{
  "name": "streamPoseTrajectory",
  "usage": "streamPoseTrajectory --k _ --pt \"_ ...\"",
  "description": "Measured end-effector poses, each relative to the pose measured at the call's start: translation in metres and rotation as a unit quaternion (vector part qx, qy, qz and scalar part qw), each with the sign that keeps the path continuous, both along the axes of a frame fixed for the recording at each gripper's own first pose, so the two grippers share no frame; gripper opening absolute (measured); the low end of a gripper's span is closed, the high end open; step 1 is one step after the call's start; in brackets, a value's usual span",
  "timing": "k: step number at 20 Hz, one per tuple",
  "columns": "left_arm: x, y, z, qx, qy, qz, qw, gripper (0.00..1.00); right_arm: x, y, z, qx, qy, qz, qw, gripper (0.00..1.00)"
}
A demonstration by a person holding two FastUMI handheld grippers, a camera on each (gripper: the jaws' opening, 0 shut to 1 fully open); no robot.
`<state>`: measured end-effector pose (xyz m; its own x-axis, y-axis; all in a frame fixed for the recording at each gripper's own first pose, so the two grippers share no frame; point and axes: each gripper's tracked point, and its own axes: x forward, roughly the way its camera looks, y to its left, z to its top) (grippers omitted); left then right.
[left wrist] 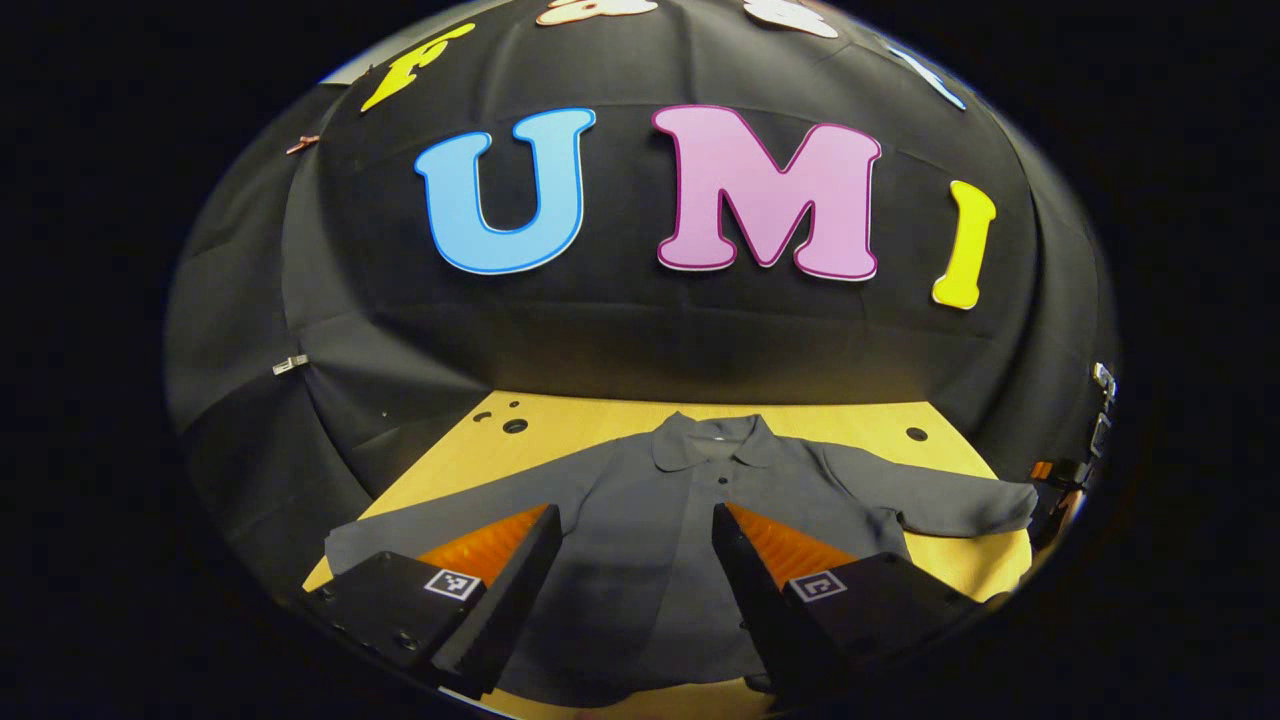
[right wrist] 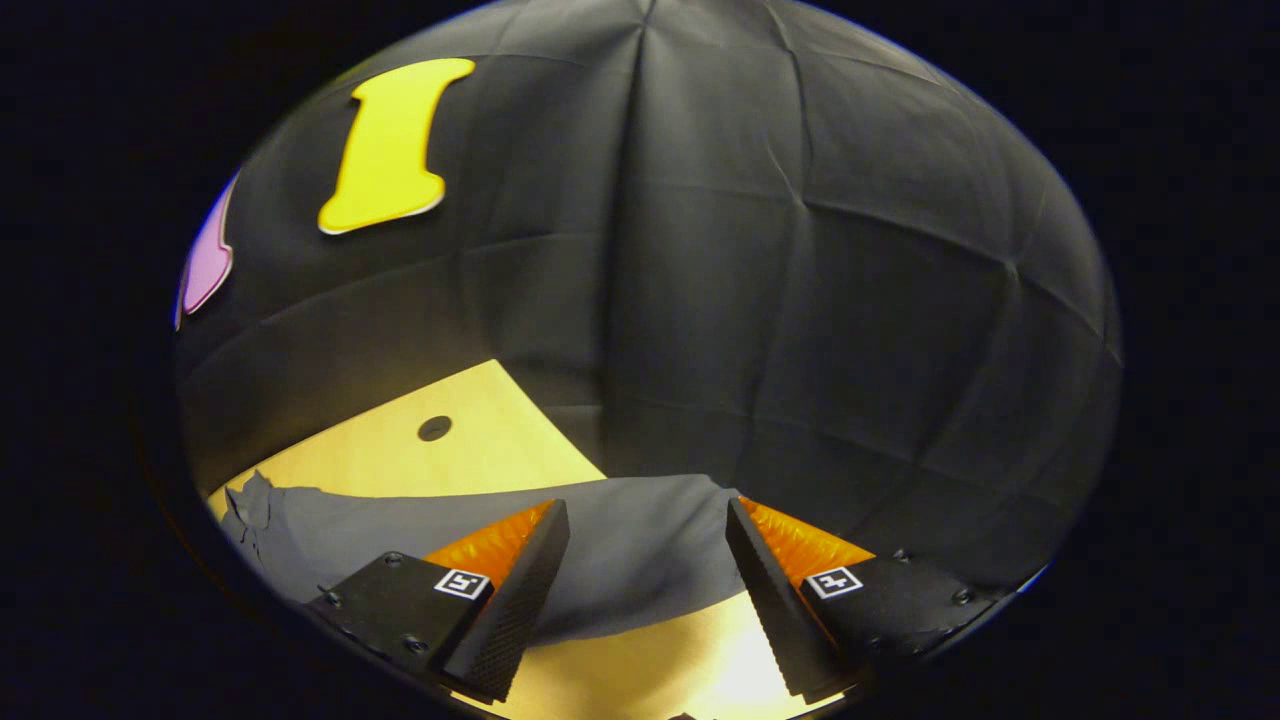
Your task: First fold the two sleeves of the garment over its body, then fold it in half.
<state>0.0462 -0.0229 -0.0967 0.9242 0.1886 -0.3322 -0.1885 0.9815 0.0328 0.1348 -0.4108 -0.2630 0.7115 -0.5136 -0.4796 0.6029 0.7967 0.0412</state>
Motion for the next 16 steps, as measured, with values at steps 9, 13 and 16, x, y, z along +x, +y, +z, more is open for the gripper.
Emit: streamPoseTrajectory --k 9,13,16 --pt "0.019 -0.031 -0.004 0.021 0.020 -0.029 0.999 0.96 0.015 -0.056 -0.057 0.066 0.031 -0.031 0.997 0.99" --pt "0.025 -0.049 -0.007 0.027 0.024 -0.054 0.998 0.96 0.012 -0.066 -0.072 0.105 0.043 -0.047 0.992 0.99" --pt "0.028 -0.058 -0.008 0.033 0.026 -0.070 0.997 0.98 0.021 -0.059 -0.087 0.136 0.056 -0.051 0.988 0.99"
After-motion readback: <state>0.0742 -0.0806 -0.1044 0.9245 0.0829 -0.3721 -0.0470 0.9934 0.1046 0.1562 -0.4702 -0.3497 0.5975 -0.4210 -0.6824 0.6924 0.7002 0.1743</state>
